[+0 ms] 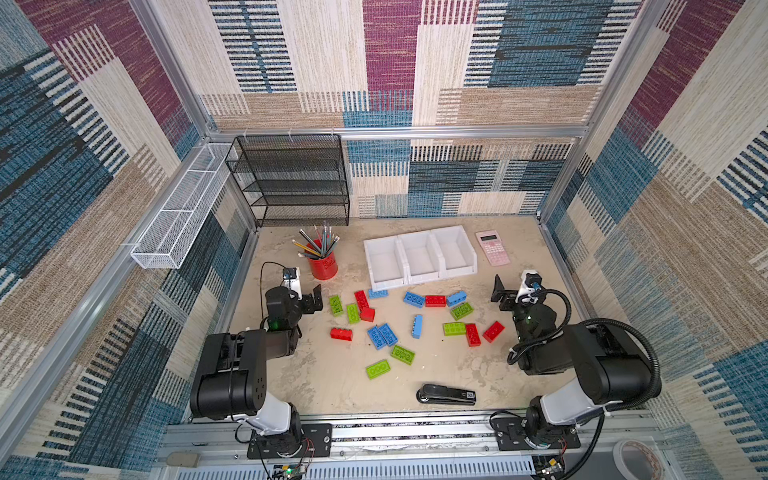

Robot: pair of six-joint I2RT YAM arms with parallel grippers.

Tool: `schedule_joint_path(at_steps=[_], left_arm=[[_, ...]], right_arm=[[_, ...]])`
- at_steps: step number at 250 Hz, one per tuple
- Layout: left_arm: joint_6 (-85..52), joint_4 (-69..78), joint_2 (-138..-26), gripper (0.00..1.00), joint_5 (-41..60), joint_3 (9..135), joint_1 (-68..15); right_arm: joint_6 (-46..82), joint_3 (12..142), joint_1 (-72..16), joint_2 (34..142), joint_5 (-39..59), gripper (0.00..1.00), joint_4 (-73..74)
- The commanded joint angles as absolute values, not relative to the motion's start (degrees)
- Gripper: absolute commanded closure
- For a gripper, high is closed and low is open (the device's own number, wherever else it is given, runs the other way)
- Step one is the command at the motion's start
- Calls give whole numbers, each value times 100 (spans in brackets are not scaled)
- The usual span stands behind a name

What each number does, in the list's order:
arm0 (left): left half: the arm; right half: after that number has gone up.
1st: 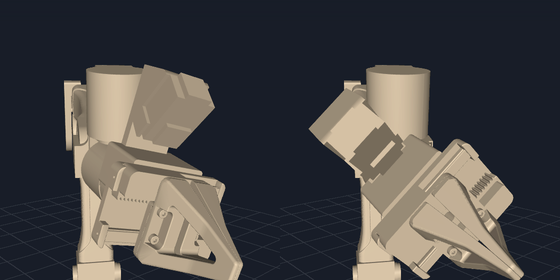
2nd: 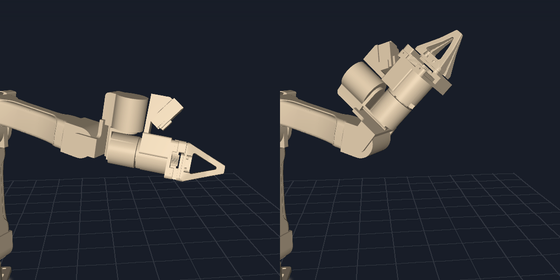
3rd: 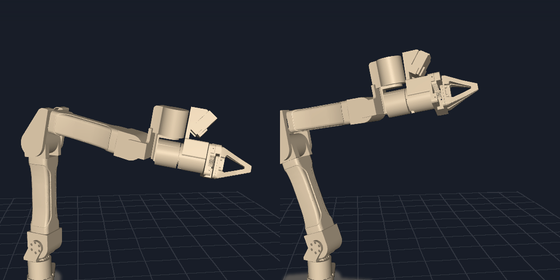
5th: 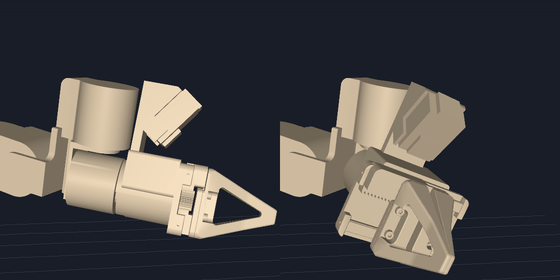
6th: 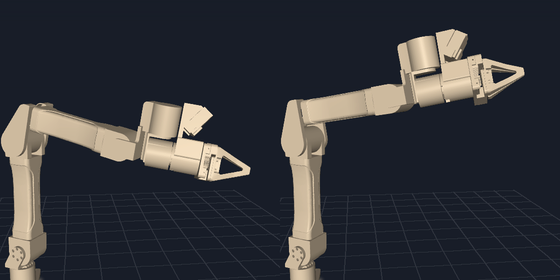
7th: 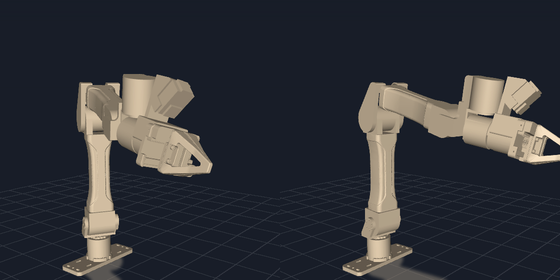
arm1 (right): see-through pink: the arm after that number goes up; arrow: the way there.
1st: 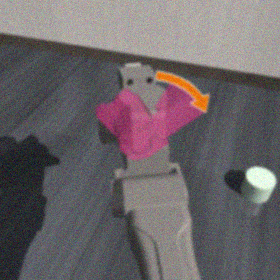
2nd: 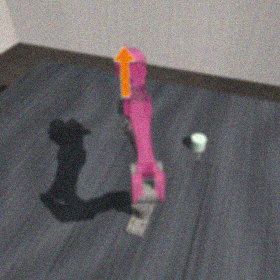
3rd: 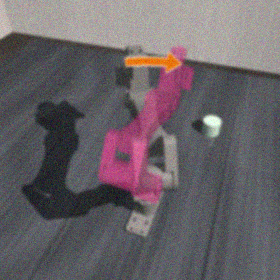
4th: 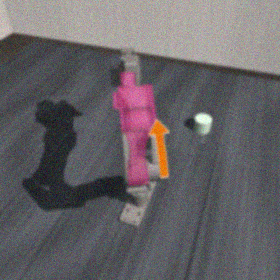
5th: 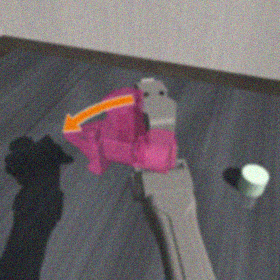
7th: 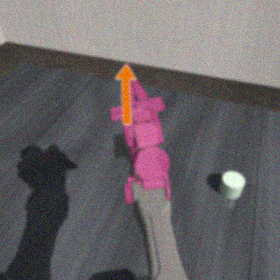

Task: Sort the legos into containers by color
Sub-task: 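Move the right gripper over a lime-green brick in the pile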

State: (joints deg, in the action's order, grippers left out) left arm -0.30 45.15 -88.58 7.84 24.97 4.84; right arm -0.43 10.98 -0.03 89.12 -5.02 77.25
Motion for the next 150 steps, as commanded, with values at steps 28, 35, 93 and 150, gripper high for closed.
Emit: schedule_joint_path(at_steps=[28,35,93,150], left_arm=[[-28,4570,-8881,0,853,2556,483],[-29,4583,-8881,0,865,2546,488],[-378,6288,-8698,0,253,1558,552],[-233,3254,-6957,0,-2017,2270,-610]], right_arm=[[26,1116,22,8885,-372,0,7753],[29,1117,20,8885,-370,0,7759],[-274,1117,-557,8368,-1840,0,7613],[958,2256,-1124,6056,-1756,0,3456]])
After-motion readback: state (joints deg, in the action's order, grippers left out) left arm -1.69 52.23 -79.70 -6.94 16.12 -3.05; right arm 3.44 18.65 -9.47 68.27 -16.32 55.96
